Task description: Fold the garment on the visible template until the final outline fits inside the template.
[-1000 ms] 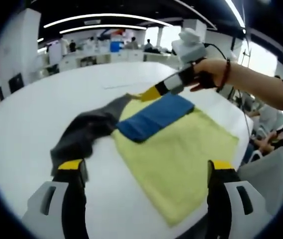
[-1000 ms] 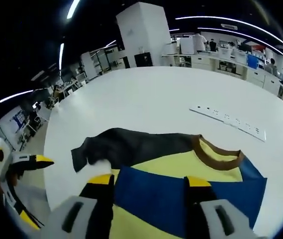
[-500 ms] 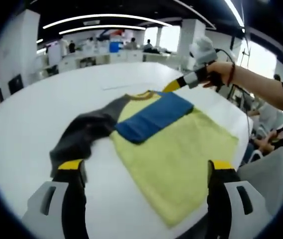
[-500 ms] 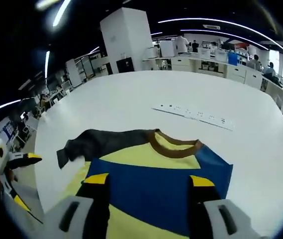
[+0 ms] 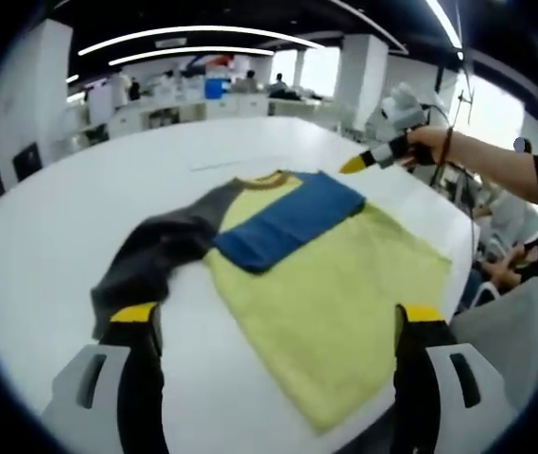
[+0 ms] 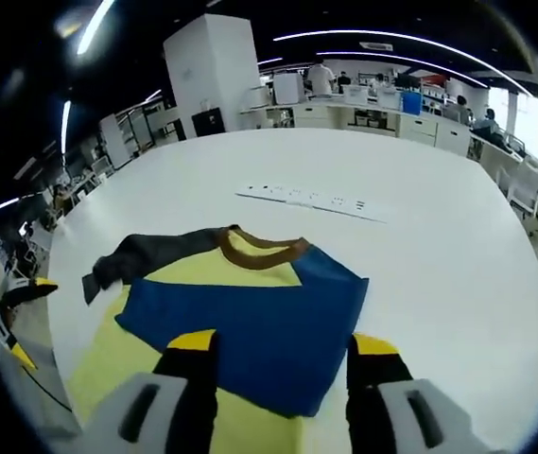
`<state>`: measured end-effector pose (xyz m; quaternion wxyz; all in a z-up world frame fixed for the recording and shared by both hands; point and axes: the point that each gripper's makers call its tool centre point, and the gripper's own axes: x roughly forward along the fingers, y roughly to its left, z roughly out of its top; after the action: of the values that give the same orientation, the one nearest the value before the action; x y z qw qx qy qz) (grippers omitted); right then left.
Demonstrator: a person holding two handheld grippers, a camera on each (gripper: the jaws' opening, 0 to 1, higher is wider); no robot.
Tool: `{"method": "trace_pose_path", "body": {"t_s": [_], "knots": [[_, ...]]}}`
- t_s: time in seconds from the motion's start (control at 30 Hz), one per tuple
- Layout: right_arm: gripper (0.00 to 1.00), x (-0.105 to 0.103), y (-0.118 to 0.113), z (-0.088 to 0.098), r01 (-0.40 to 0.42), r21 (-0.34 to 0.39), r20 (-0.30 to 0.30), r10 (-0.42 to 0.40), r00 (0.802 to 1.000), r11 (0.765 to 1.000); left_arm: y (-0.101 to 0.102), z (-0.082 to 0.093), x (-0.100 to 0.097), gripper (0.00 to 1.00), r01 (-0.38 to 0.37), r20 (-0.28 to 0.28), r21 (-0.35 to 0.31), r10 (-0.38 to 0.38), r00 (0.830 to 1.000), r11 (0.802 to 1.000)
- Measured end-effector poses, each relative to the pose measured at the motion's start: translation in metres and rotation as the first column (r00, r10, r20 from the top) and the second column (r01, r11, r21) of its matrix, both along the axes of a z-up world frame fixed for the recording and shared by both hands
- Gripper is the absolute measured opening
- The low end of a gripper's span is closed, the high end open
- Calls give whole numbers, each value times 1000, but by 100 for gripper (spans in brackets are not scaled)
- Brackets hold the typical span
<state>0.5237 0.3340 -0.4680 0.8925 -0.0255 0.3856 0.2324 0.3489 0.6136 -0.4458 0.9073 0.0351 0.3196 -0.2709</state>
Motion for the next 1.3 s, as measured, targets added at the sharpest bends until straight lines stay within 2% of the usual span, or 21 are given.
{"method": "trace_pose_path", "body": {"t_s": [0.3,0.67,0.8,1.07,1.3], "knots": [[45,-9,-30,-12,27,-25,-17,-28,999,999,-2,2,0,99,6,6,2,-6,1000,1000],[38,-22,-54,-27,42,-36,-45,-44,998,998,-3,4,1,99,14,17,2,-14,1000,1000],[35,-29,-62,-38,11,-76,-56,-15,998,997,-1,2,0,99,7,13,6,-7,1000,1000],[33,-38,-69,-58,8,-73,-92,-15,996,997,-3,3,0,99,12,9,10,-12,1000,1000],[34,-46,-61,-59,-18,-37,-108,14,994,999,-3,4,3,99,9,12,12,-10,1000,1000]]}}
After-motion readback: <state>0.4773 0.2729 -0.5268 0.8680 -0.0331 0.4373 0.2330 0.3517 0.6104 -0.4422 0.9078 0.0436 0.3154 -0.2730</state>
